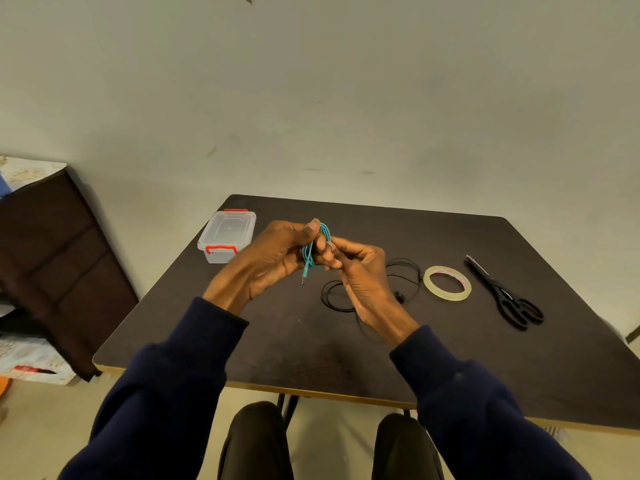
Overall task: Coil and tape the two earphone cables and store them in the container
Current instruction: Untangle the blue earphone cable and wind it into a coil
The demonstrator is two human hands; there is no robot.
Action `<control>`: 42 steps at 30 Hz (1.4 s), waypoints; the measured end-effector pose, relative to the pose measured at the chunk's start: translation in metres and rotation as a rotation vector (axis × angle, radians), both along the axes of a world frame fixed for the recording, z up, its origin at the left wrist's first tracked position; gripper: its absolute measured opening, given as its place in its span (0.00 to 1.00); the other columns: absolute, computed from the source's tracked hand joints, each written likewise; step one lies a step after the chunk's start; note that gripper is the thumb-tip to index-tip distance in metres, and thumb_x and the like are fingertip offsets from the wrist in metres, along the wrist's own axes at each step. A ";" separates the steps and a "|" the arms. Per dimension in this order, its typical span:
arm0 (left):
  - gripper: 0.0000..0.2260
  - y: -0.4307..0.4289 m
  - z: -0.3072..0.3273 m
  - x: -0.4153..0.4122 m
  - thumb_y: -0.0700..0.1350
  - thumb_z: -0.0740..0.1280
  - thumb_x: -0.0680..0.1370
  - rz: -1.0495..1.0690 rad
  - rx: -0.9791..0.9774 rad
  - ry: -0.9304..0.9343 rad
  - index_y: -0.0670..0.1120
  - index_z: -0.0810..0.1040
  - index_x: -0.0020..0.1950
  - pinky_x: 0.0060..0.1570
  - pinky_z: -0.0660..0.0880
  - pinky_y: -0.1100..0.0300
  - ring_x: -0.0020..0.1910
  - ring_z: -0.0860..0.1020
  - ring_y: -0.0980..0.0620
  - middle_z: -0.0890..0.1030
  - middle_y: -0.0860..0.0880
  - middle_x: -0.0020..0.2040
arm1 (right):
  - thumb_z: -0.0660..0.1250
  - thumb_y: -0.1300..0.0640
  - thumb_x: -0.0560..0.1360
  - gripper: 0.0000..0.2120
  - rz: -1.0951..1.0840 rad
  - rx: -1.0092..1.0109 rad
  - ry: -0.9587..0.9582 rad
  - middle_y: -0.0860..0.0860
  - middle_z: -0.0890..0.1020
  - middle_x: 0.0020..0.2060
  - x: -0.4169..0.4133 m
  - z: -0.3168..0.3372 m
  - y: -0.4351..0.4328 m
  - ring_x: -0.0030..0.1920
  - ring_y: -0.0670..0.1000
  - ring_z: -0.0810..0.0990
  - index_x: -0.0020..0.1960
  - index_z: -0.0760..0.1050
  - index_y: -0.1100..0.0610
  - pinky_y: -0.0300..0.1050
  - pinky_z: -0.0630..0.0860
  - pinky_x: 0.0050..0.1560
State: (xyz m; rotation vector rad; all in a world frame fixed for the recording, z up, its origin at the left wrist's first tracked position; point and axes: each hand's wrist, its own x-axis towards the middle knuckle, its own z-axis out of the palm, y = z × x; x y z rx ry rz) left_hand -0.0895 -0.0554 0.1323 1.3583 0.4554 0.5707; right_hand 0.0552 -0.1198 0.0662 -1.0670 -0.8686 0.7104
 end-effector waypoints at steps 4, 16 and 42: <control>0.17 -0.004 -0.006 0.001 0.48 0.60 0.83 0.166 0.389 0.201 0.41 0.83 0.44 0.52 0.76 0.61 0.43 0.82 0.60 0.84 0.52 0.40 | 0.72 0.64 0.76 0.09 -0.046 0.038 -0.087 0.58 0.87 0.46 0.007 0.005 -0.002 0.48 0.59 0.85 0.55 0.83 0.62 0.48 0.84 0.49; 0.13 -0.008 -0.025 -0.007 0.41 0.68 0.74 0.008 -0.099 -0.124 0.39 0.81 0.58 0.44 0.79 0.64 0.46 0.82 0.52 0.84 0.43 0.48 | 0.73 0.62 0.75 0.11 -0.035 0.024 -0.026 0.56 0.87 0.50 0.010 0.005 -0.005 0.54 0.58 0.85 0.56 0.83 0.63 0.58 0.81 0.58; 0.20 -0.008 -0.048 -0.010 0.35 0.71 0.70 0.168 -0.044 -0.220 0.43 0.78 0.62 0.54 0.81 0.55 0.57 0.83 0.47 0.85 0.45 0.56 | 0.70 0.63 0.78 0.06 0.053 -0.144 -0.154 0.63 0.85 0.47 0.009 0.031 -0.017 0.44 0.57 0.88 0.52 0.83 0.63 0.50 0.86 0.39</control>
